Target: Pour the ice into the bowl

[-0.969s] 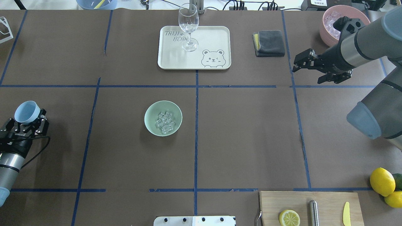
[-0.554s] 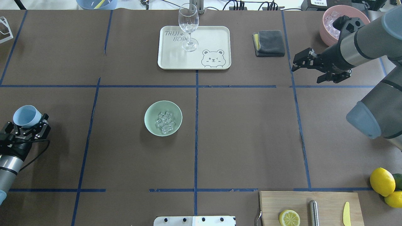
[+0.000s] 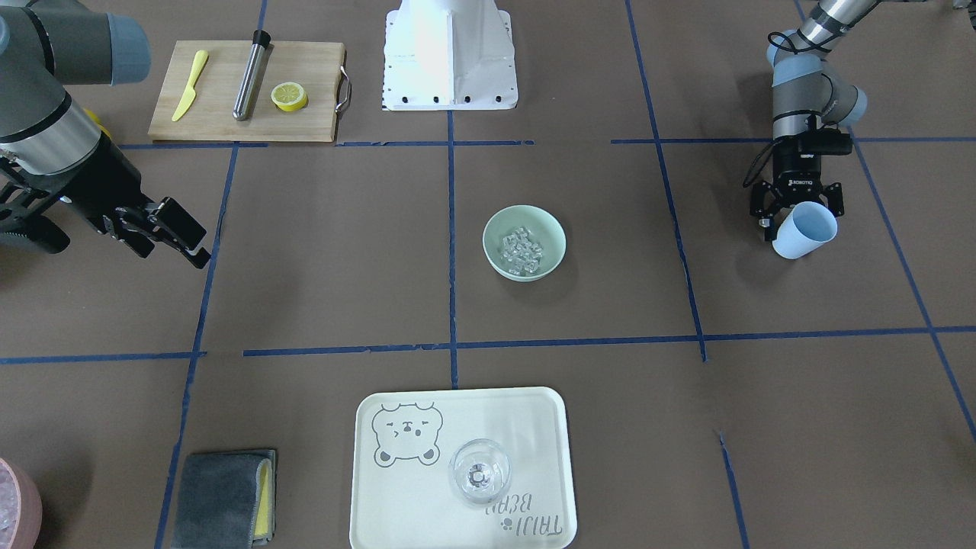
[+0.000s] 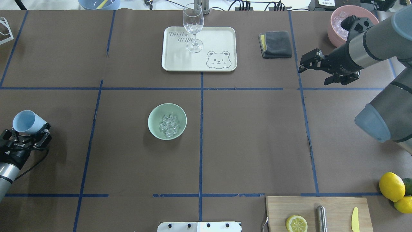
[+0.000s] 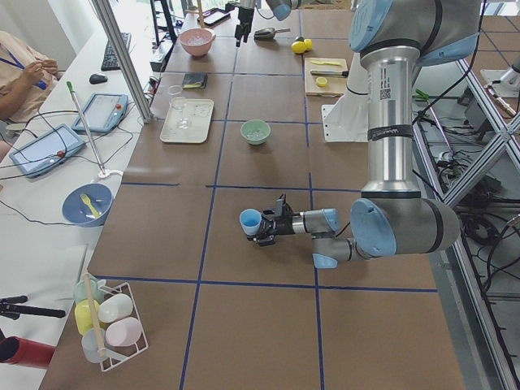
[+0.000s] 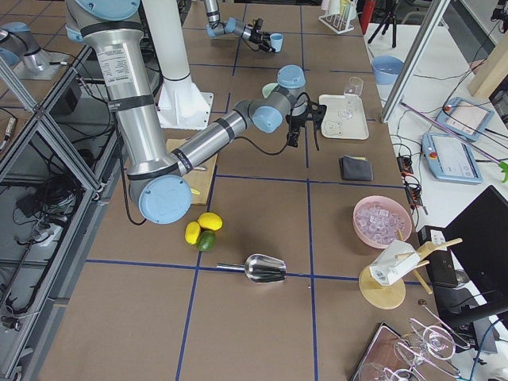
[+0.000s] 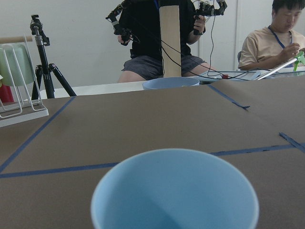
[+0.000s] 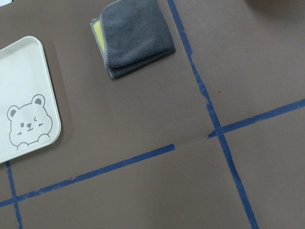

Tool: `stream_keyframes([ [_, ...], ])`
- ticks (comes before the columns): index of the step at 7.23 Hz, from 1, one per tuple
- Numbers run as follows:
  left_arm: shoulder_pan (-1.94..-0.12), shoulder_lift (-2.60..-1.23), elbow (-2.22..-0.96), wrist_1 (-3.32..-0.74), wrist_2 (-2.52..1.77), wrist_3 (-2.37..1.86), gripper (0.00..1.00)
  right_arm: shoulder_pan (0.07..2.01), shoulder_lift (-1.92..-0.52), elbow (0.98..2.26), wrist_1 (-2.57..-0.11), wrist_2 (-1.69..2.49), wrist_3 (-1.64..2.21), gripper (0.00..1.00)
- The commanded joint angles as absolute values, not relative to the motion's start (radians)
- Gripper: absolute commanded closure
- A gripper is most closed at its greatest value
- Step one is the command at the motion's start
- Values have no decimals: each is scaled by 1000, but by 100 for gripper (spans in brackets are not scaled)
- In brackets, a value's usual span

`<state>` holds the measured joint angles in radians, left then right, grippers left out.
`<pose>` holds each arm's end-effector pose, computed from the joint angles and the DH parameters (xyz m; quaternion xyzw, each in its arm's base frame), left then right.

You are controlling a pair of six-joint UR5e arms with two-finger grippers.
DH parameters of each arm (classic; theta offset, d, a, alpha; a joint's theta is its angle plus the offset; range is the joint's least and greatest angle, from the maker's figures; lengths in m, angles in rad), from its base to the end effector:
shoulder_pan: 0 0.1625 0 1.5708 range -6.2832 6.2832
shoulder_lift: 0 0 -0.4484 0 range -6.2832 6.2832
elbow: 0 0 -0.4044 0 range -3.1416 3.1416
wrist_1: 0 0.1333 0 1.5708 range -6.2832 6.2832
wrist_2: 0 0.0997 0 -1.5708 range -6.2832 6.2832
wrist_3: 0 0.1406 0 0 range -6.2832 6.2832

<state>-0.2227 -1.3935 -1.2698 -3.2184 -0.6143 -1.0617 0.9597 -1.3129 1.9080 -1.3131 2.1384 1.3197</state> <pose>0.3290 -0.3290 0.7299 0.5337 0.3202 -0.1457 0.7690 -0.2994 -0.5279 0.3723 0.0163 -0.4716 0.1946 0.8599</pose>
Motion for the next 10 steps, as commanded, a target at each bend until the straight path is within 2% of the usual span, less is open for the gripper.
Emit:
stream_keyframes([
  [1,-213,-1251,-1426,-3218,-769,-1051,0,959,-1304,1910,-1313,2138,1334,0],
  [3,-212,-1218,-1460,-3226,-868,-993,0,959,-1304,1910,-1313,2140,1341,0],
  [5,-213,-1071,-1582,-3227,-1028,-886,0,959,-1304,1910,-1313,2141,1341,0],
  [7,-236,-999,-1603,-3264,-1173,-833,0,957,-1302,1907,-1313,2141,1339,0],
  [10,-553,-995,-1591,-3300,-1542,-556,0,841,-1200,1913,-1312,2119,1547,0],
])
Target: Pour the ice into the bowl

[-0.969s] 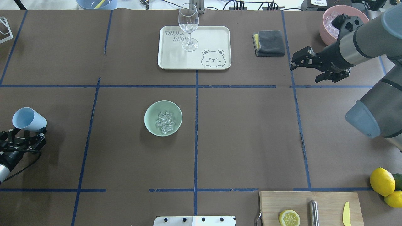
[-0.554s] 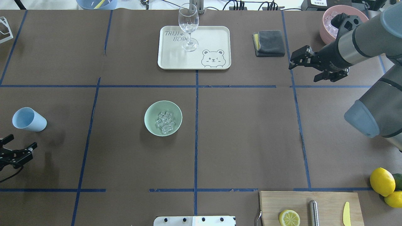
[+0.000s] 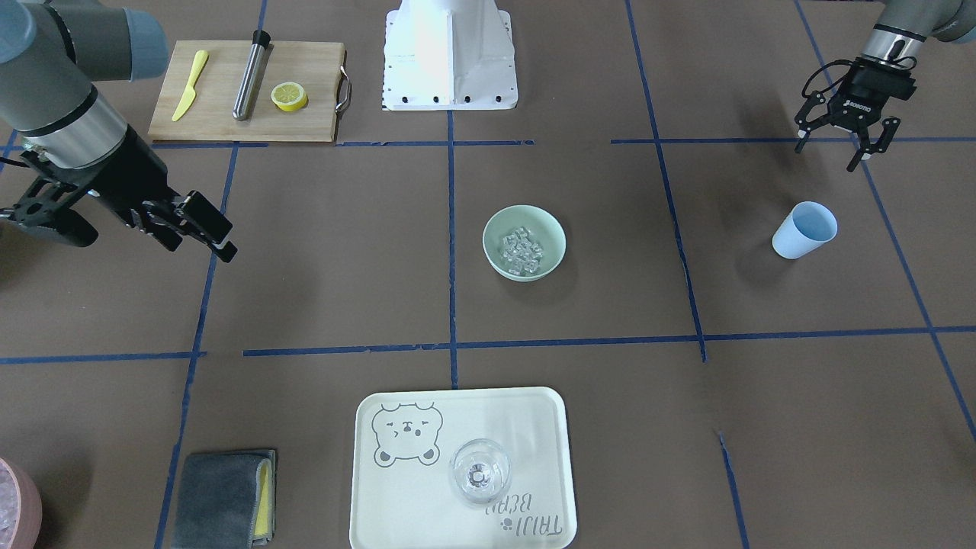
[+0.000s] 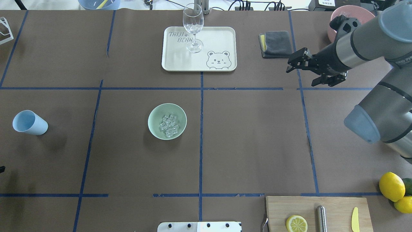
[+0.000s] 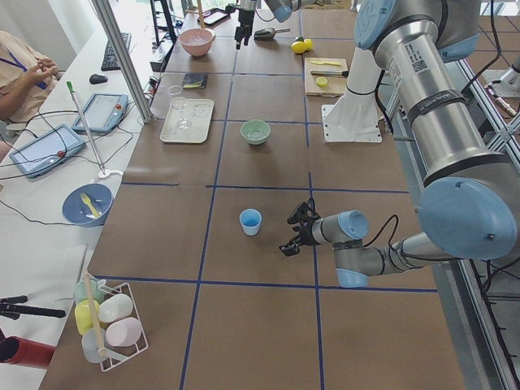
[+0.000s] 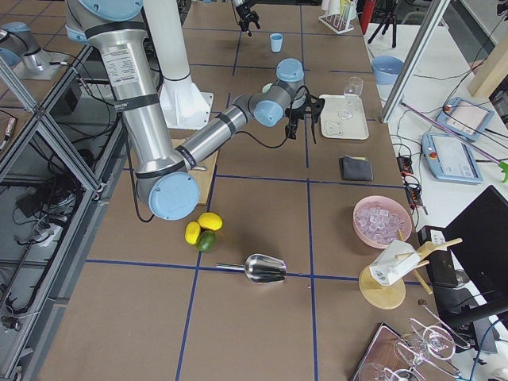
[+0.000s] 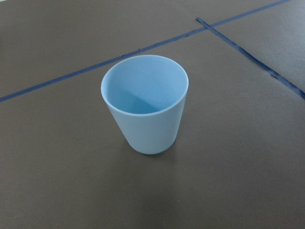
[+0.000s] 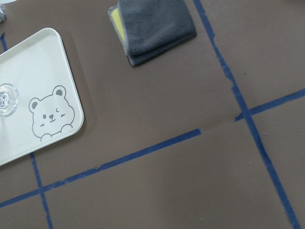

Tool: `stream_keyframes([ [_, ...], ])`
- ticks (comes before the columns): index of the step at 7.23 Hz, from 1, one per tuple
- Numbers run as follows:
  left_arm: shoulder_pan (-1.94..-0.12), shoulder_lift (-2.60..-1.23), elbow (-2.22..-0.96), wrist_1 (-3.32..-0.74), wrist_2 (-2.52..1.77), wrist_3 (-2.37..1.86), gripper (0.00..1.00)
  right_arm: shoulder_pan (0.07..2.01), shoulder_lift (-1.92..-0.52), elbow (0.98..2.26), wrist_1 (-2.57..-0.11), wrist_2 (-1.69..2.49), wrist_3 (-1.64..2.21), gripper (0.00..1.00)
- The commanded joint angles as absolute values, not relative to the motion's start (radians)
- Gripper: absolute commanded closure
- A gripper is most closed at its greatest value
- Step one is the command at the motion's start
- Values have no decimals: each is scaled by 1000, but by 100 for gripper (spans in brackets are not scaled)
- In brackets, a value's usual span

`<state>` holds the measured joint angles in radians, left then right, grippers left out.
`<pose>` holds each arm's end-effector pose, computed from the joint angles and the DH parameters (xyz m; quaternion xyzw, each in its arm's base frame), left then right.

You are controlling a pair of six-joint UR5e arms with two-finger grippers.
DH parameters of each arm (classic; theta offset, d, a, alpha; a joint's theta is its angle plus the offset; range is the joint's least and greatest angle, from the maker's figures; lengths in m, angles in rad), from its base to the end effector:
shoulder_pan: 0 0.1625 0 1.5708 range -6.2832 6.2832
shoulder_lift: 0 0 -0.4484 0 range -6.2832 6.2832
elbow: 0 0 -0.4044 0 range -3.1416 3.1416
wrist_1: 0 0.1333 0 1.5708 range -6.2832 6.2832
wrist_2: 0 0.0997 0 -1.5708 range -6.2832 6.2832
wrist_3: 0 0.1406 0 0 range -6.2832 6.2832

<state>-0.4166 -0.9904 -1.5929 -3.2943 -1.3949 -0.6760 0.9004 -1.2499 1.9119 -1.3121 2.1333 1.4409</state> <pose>0.1772 -0.2511 0.7147 0.3923 0.3897 0.1500 0.8196 -0.3367 -0.5185 0.3321 -0.0061 -0.4939 0.2092 0.8440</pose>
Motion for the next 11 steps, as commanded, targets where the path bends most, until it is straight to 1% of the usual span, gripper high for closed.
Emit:
stream_keyframes([
  [1,-660,-1015,-1589,-3278,-1649,-495,0,800,-1162,1914,-1313,2094,1595,0],
  [2,-758,-1049,-1591,-3225,-1758,-461,0,725,-1135,1913,-1313,2030,1604,0],
  [3,-911,-1108,-1592,-3138,-1890,-387,0,637,-1084,1905,-1318,1943,1641,0],
  [5,-1137,-1210,-1601,-2932,-2081,-241,0,522,-995,1878,-1328,1841,1762,0],
  [6,-1200,-1251,-1611,-2842,-2156,-223,0,474,-915,1783,-1322,1810,1829,0],
  [7,-1265,-1316,-1633,-2654,-2237,-222,0,428,-835,1697,-1325,1710,1833,0],
  [8,-1313,-1380,-1660,-2506,-2243,-221,0,411,-754,1580,-1330,1697,1826,0],
  [10,-1319,-1388,-1664,-2476,-2230,-219,0,410,-617,1354,-1335,1700,1755,0],
  [11,-1321,-1382,-1672,-2477,-2230,-221,0,408,-605,1312,-1395,1706,1661,0],
])
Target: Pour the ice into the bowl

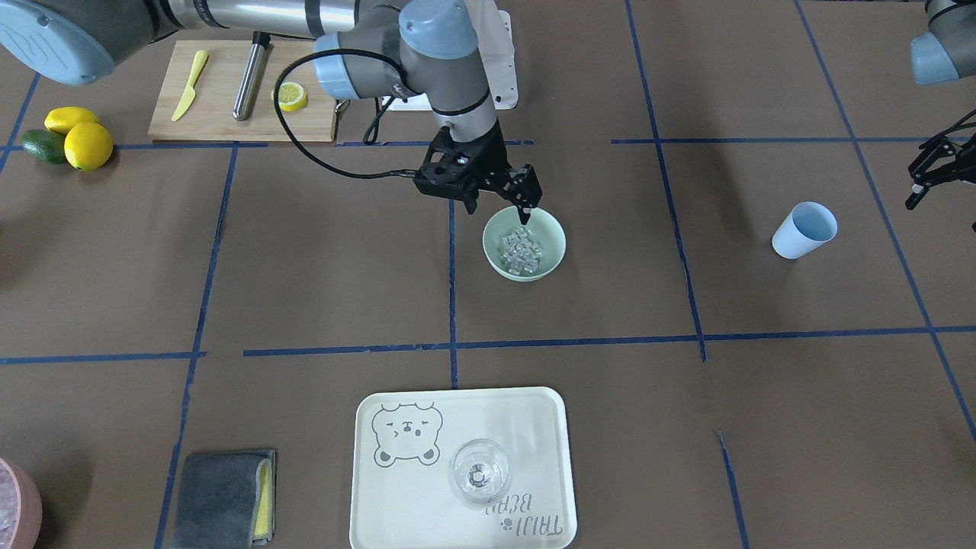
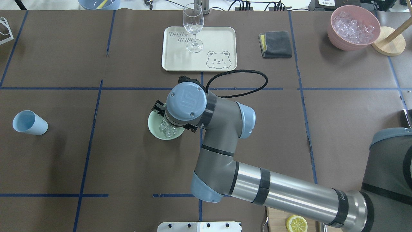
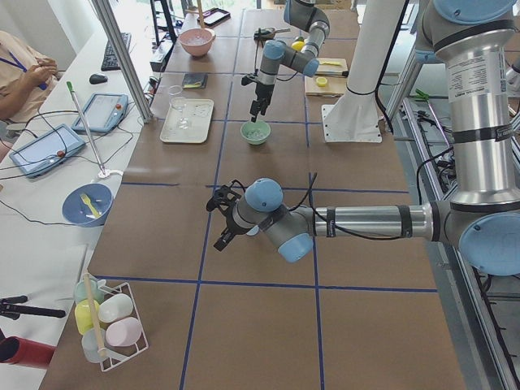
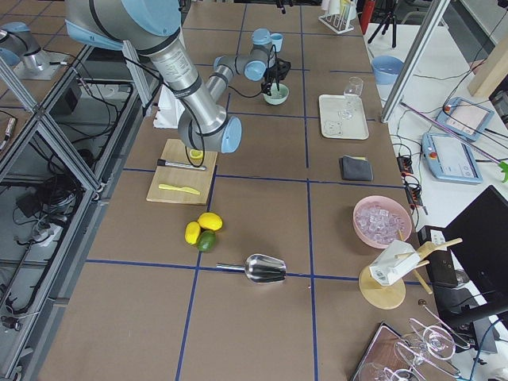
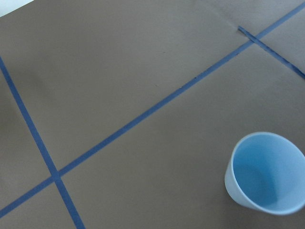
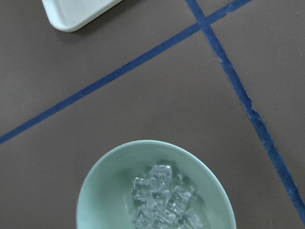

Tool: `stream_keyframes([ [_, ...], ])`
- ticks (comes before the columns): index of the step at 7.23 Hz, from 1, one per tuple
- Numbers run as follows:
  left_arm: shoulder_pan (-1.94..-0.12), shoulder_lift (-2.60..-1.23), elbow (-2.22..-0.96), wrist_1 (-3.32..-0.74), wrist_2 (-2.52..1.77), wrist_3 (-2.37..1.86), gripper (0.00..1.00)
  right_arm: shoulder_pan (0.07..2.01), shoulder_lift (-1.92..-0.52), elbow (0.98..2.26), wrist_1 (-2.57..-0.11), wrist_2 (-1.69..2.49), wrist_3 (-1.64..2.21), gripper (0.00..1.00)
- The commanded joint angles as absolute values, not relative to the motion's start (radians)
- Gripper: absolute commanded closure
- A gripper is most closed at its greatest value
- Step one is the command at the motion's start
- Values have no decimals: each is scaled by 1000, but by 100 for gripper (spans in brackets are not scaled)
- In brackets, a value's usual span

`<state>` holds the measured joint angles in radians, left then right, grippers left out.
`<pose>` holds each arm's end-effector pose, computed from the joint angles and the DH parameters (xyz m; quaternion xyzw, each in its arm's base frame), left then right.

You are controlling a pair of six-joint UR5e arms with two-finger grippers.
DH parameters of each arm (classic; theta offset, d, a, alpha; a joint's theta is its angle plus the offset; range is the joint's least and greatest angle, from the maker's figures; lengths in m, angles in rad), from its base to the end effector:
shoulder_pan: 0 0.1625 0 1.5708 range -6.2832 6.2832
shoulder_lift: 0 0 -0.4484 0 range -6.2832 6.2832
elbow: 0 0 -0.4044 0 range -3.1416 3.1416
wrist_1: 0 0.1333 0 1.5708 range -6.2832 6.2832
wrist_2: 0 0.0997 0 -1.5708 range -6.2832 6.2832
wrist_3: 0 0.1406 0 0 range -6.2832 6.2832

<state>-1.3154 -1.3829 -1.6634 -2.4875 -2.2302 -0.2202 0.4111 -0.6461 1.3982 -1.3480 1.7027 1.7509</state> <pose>0.0726 -0.4648 0.6442 0.2972 0.3775 0.1445 0.8650 -0.7101 -0.4348 0.1519 -0.0040 -0.4709 0.2273 0.8524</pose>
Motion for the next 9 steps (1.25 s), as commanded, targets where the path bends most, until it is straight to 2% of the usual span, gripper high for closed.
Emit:
stream_keyframes([
  [1,-1321,-1384,-1672,-2479,-2229,-224,0,403,-583,1312,-1522,1707,1581,0],
  [3,-1321,-1384,-1675,-2480,-2229,-230,0,402,-560,1313,-1580,1710,1566,0],
  [4,-1321,-1382,-1675,-2482,-2229,-230,0,396,-563,1312,-1580,1709,1566,5],
  [5,-1321,-1381,-1677,-2488,-2229,-230,0,384,-572,1307,-1575,1703,1566,24],
  [6,-1321,-1379,-1674,-2488,-2229,-230,0,383,-575,1305,-1572,1704,1575,47],
  [7,-1321,-1378,-1677,-2488,-2229,-229,0,383,-575,1305,-1569,1704,1578,77],
  [8,-1321,-1376,-1678,-2488,-2229,-229,0,385,-577,1307,-1566,1707,1574,100],
  [9,-1321,-1374,-1677,-2488,-2229,-226,0,387,-580,1307,-1540,1709,1575,100],
])
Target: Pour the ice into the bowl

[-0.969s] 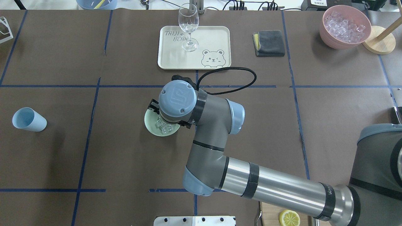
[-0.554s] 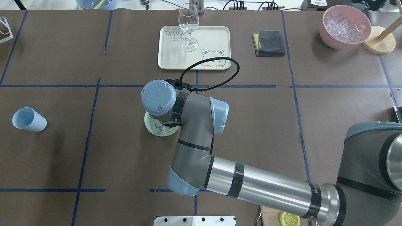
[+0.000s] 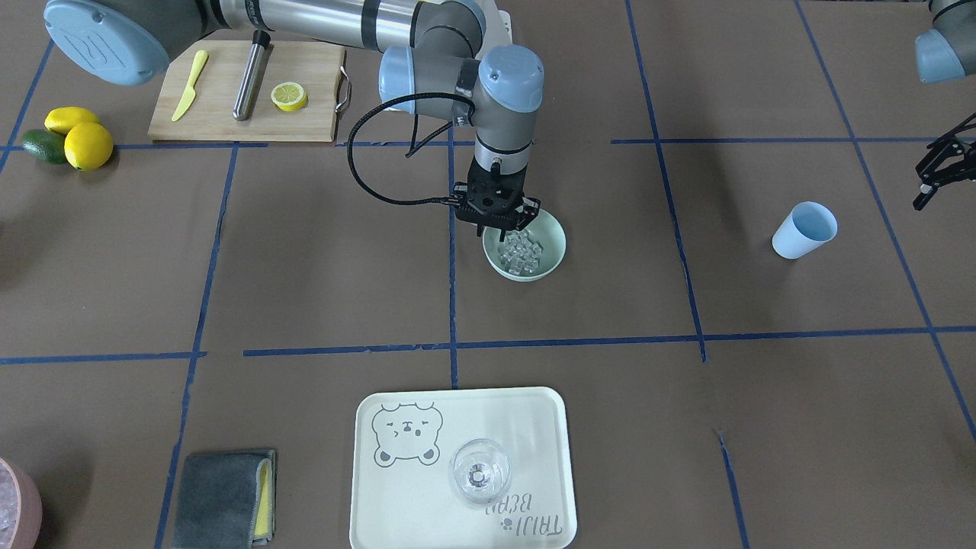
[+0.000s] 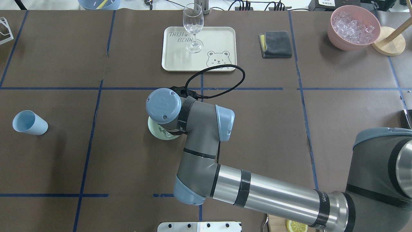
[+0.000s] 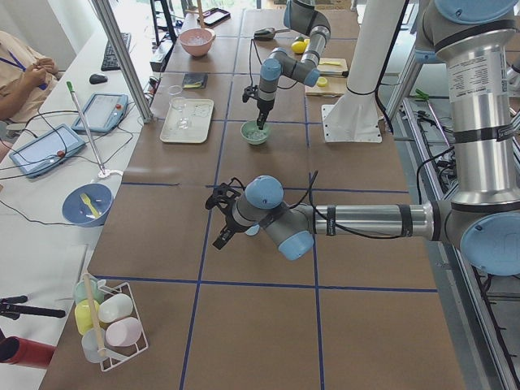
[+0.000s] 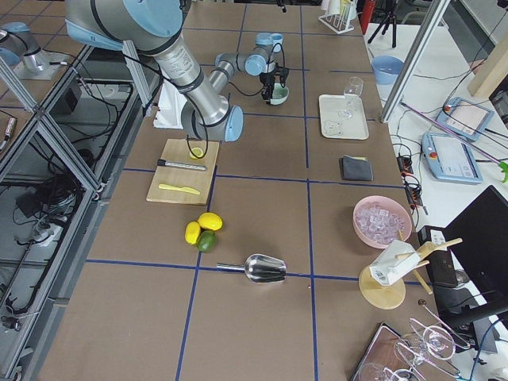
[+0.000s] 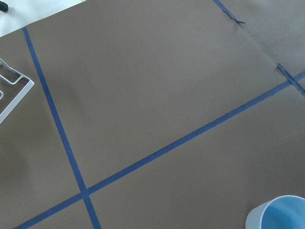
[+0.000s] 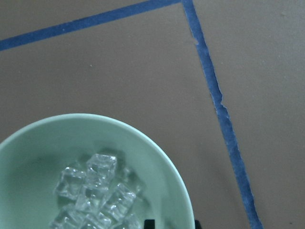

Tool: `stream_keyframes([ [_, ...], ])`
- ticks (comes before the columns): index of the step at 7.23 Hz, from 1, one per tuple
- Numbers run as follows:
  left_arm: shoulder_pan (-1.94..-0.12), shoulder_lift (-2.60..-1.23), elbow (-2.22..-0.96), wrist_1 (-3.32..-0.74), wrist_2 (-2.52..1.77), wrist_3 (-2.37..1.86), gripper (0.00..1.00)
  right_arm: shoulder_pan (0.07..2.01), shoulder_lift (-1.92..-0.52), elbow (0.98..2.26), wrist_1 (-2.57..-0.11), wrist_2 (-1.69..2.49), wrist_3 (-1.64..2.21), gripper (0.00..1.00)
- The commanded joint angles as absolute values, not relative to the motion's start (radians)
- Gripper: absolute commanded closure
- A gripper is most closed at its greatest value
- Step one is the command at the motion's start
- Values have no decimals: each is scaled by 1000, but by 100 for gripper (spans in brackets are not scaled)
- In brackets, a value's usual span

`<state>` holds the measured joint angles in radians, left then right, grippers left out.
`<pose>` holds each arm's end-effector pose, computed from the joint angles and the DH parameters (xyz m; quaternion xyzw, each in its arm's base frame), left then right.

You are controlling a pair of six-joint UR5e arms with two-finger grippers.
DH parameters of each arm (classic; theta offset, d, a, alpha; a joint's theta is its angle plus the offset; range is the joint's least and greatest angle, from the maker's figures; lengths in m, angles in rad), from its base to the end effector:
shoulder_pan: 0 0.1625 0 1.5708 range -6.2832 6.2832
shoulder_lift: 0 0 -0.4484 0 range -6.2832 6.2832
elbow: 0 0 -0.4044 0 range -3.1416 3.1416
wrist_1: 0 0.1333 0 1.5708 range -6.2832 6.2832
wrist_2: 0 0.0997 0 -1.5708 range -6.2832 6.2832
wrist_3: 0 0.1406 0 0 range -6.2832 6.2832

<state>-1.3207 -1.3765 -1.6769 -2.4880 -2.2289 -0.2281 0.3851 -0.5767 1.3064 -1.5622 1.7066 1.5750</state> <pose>0.0694 -0.4628 0.6397 0.3002 0.3776 0.1397 0.8647 -0.7400 -0.4232 0.1733 0.0060 -0.3655 0.1560 0.9177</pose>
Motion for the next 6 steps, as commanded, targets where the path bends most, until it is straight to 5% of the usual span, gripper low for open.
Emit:
stream_keyframes([
  [1,-1321,-1373,-1678,-2487,-2227,-224,0,393,-590,1316,-1499,1715,1577,100],
  [2,-1321,-1373,-1678,-2487,-2227,-224,0,409,-598,1327,-1499,1751,1585,100],
  [6,-1322,-1371,-1681,-2487,-2229,-224,0,612,-1088,1904,-1522,1948,1576,100],
])
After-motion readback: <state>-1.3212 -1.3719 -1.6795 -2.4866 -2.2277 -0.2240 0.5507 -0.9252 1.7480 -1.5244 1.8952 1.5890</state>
